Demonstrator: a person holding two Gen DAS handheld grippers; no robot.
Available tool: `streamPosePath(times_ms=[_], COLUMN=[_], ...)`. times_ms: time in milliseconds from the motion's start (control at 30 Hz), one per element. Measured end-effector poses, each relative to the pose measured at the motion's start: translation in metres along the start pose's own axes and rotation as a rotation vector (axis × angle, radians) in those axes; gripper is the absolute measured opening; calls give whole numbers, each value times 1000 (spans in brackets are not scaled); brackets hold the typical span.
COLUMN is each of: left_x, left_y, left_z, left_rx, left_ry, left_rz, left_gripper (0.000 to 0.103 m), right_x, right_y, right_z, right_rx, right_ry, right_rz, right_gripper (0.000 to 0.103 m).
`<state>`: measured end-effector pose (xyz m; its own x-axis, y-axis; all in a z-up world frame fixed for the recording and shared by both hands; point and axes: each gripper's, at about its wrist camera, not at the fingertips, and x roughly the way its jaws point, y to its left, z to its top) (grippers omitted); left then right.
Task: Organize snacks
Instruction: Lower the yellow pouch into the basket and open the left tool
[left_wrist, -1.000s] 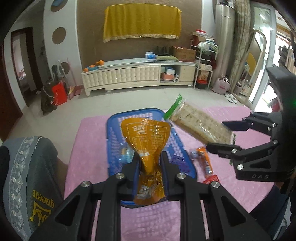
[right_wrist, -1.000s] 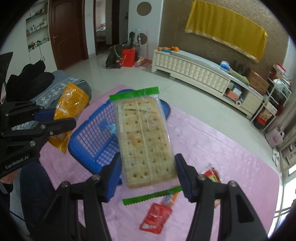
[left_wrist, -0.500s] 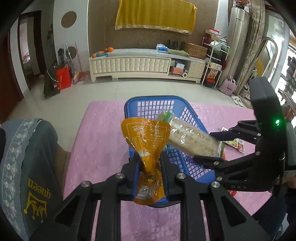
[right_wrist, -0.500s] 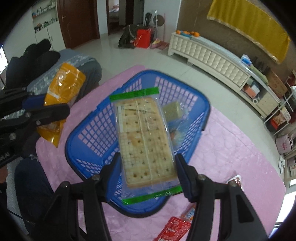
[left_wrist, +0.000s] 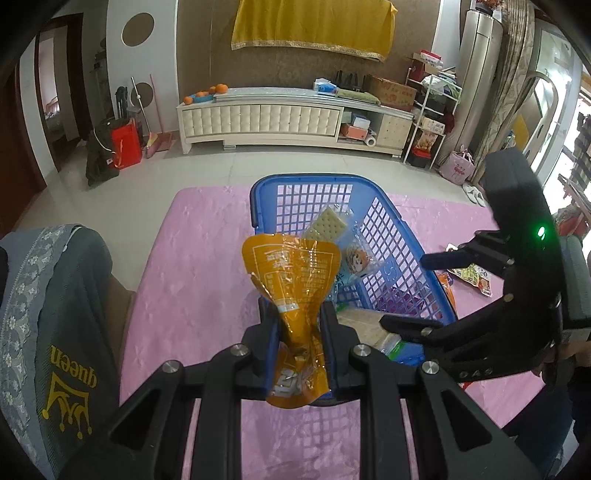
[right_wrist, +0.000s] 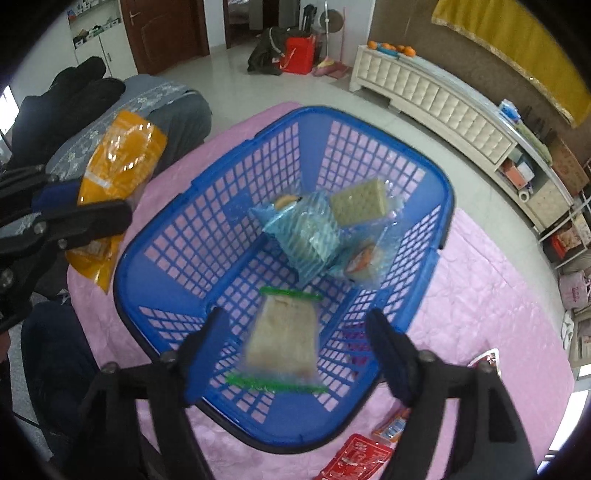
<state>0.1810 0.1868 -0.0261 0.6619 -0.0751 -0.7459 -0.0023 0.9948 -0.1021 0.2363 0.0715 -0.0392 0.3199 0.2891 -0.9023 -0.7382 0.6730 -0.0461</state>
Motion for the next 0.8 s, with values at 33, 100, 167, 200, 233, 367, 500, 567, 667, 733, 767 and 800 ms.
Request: streamPosePath(times_ms=[33,100,167,200,233,367,500,567,667,733,767,800], left_x=[0,-3,-4,-5,-6,-7,-3,2,11,19,21,25], left_y=[0,-3,-5,-7,-10,-21,-32,-37,-44,-47,-47,-48], left_z=[-1,0,-2,-1,-1,2,7,11,15,17,17,18], left_rx=[0,2,7,10,16,34,55,64,76,82,84,86], left_ry=[0,-4,-8,-10,-11,-12,-8,-2,10,20,23,28], left_rz=[0,0,-2,-3,-4,-11,-20,-28,-36,-42,-45,-49], left_gripper=[19,19,19,19,19,19,19,19,19,19,19,19], right_x=[-3,-8,-14,-17,-21,-30,-39,-41,-42,-39,-38,-36], right_y=[-3,-7,-13,-15,-19,-29,-41,-47,-56,-62,-65,-67], right_z=[-1,-2,-5,-7,-9,-15,-20,-22,-26,-28,-29,-30], right_rx=[15,33,51,61,75,114,152,170,190,207,211,215], right_ry=[-4,-12,-18,-19,-23,-36,-62,-77,-93,-94,-92,-90], right_rz=[2,-1,-12,-20,-28,-40,-54,-62,-60,-56,-59,-59], right_gripper=[84,84,85,85,85,86,86,86,86,86,86,86])
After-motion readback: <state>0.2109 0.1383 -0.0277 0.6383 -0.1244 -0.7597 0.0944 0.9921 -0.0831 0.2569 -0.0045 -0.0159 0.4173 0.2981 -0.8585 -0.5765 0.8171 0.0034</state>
